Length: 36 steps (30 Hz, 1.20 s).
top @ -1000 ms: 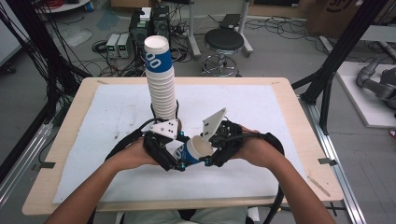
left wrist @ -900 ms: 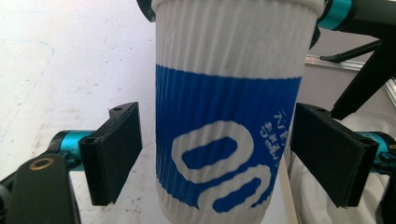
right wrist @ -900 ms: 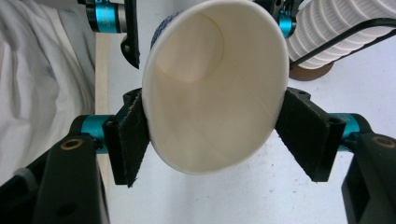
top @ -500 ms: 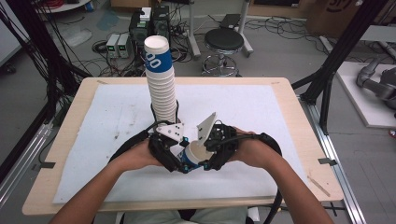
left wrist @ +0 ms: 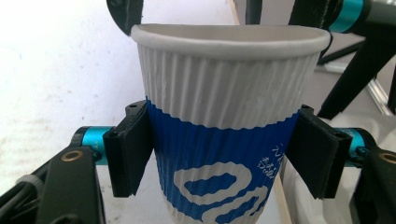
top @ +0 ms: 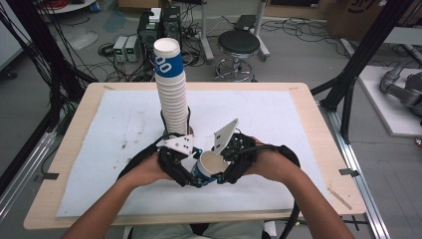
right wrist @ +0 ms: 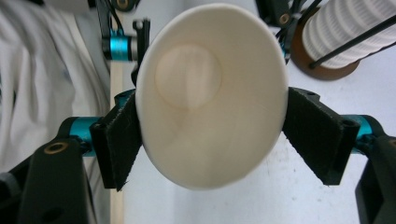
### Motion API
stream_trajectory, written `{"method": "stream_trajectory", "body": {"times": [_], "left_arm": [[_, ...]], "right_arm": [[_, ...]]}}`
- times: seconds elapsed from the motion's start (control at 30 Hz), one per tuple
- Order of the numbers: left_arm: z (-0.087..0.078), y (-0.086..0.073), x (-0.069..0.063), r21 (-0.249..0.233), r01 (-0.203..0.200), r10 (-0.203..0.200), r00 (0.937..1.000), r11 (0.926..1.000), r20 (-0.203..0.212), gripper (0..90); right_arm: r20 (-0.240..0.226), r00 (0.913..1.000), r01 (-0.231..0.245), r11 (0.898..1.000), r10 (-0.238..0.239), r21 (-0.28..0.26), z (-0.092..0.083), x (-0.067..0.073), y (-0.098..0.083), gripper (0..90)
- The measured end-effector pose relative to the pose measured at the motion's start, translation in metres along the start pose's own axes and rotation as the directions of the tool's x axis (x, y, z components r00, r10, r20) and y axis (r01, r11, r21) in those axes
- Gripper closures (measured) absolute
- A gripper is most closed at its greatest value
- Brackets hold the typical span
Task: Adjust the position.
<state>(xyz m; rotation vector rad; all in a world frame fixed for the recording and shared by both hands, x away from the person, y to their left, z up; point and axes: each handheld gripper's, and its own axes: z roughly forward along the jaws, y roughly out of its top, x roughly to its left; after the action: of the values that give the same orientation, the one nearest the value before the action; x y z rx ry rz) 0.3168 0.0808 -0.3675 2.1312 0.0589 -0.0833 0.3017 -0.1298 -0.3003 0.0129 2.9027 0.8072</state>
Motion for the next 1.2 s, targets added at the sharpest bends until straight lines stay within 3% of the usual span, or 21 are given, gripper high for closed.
{"method": "stream_trajectory", "body": {"times": [0.1,0.2,0.27,0.33,0.4,0.5,0.63,0.67,0.77,0.83,0.9,0.97,1.0,1.1,1.2], "left_arm": [[-0.001,-0.006,0.000,-0.024,0.000,0.000,1.0000,0.9997,-0.004,27.8],[-0.004,-0.013,-0.001,-0.082,0.002,-0.004,0.9998,0.9966,-0.020,27.8],[-0.007,-0.017,-0.001,-0.127,0.005,-0.010,0.9992,0.9918,-0.038,27.8],[-0.011,-0.023,-0.001,-0.162,0.010,-0.021,0.9977,0.9868,-0.065,27.8],[-0.015,-0.029,-0.001,-0.189,0.010,-0.027,0.9958,0.9820,-0.088,27.8],[-0.022,-0.039,-0.001,-0.245,0.023,-0.054,0.9911,0.9693,-0.121,27.8],[-0.032,-0.049,-0.001,-0.305,0.017,-0.071,0.9836,0.9523,-0.166,27.8],[-0.034,-0.051,-0.001,-0.320,0.017,-0.076,0.9821,0.9473,-0.172,27.8],[-0.040,-0.055,-0.002,-0.336,0.007,-0.082,0.9747,0.9417,-0.208,27.6],[-0.044,-0.058,-0.003,-0.348,0.004,-0.089,0.9697,0.9376,-0.228,27.6],[-0.048,-0.060,-0.003,-0.358,-0.005,-0.090,0.9642,0.9336,-0.249,27.6],[-0.051,-0.064,-0.003,-0.374,-0.002,-0.104,0.9589,0.9273,-0.264,27.6],[-0.053,-0.066,-0.003,-0.384,-0.001,-0.110,0.9573,0.9231,-0.267,27.6],[-0.057,-0.071,-0.002,-0.403,-0.005,-0.121,0.9502,0.9150,-0.287,27.6],[-0.059,-0.074,-0.003,-0.421,-0.016,-0.125,0.9433,0.9071,-0.307,27.6]], "right_arm": [[-0.014,0.9994,-0.033,0.996,0.032,-0.087,-0.008,0.000,-0.001,21.5],[-0.007,0.9982,-0.061,0.981,0.060,-0.183,-0.016,-0.001,-0.004,21.4],[-0.002,0.9960,-0.087,0.961,0.089,-0.262,-0.023,-0.001,-0.009,21.5],[0.008,0.9923,-0.113,0.933,0.123,-0.342,-0.029,-0.002,-0.016,21.4],[0.032,0.9874,-0.131,0.914,0.155,-0.384,-0.033,-0.001,-0.024,21.5],[0.069,0.9728,-0.172,0.890,0.221,-0.423,-0.034,0.000,-0.039,21.5],[0.096,0.9401,-0.244,0.842,0.327,-0.481,-0.031,-0.001,-0.064,21.5],[0.108,0.9294,-0.259,0.832,0.353,-0.490,-0.030,-0.001,-0.071,21.5],[0.154,0.8966,-0.291,0.815,0.415,-0.502,-0.025,0.000,-0.087,21.5],[0.169,0.8679,-0.327,0.793,0.467,-0.514,-0.020,0.000,-0.100,21.5],[0.165,0.8466,-0.356,0.769,0.506,-0.531,-0.015,0.001,-0.112,21.5],[0.177,0.8266,-0.372,0.755,0.534,-0.540,-0.012,0.003,-0.121,21.5],[0.182,0.8127,-0.382,0.743,0.553,-0.550,-0.010,0.004,-0.128,21.5],[0.206,0.7897,-0.383,0.727,0.578,-0.570,-0.007,0.006,-0.139,21.5],[0.237,0.7692,-0.378,0.721,0.593,-0.580,-0.004,0.008,-0.149,21.5]]}}
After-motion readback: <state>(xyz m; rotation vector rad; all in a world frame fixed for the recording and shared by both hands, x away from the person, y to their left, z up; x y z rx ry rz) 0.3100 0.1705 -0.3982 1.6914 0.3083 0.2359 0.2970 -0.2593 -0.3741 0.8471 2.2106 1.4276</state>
